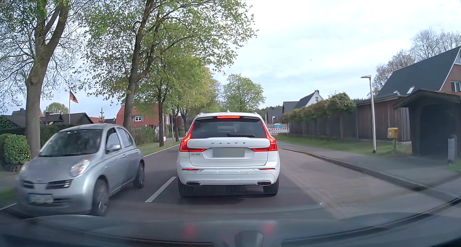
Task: Follow the waypoints while adhering to traffic rules and regulations
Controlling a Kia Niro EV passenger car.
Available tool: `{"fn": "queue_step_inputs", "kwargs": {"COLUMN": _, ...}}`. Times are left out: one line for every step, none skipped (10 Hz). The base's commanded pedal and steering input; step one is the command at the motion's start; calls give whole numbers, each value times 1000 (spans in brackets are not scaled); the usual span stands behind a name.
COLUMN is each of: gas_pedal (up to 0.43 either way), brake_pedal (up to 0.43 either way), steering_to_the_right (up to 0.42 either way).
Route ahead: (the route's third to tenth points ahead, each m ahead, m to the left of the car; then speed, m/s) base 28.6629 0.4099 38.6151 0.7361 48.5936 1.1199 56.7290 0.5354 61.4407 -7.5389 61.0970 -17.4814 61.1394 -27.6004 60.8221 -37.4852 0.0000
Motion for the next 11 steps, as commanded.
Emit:
{"fn": "queue_step_inputs", "kwargs": {"gas_pedal": 0, "brake_pedal": 238, "steering_to_the_right": -1}}
{"fn": "queue_step_inputs", "kwargs": {"gas_pedal": 0, "brake_pedal": 232, "steering_to_the_right": -1}}
{"fn": "queue_step_inputs", "kwargs": {"gas_pedal": 0, "brake_pedal": 238, "steering_to_the_right": -1}}
{"fn": "queue_step_inputs", "kwargs": {"gas_pedal": 0, "brake_pedal": 238, "steering_to_the_right": -1}}
{"fn": "queue_step_inputs", "kwargs": {"gas_pedal": 0, "brake_pedal": 232, "steering_to_the_right": -1}}
{"fn": "queue_step_inputs", "kwargs": {"gas_pedal": 0, "brake_pedal": 238, "steering_to_the_right": -1}}
{"fn": "queue_step_inputs", "kwargs": {"gas_pedal": 0, "brake_pedal": 232, "steering_to_the_right": -1}}
{"fn": "queue_step_inputs", "kwargs": {"gas_pedal": 0, "brake_pedal": 238, "steering_to_the_right": -1}}
{"fn": "queue_step_inputs", "kwargs": {"gas_pedal": 0, "brake_pedal": 238, "steering_to_the_right": -1}}
{"fn": "queue_step_inputs", "kwargs": {"gas_pedal": 0, "brake_pedal": 232, "steering_to_the_right": -1}}
{"fn": "queue_step_inputs", "kwargs": {"gas_pedal": 0, "brake_pedal": 232, "steering_to_the_right": -1}}
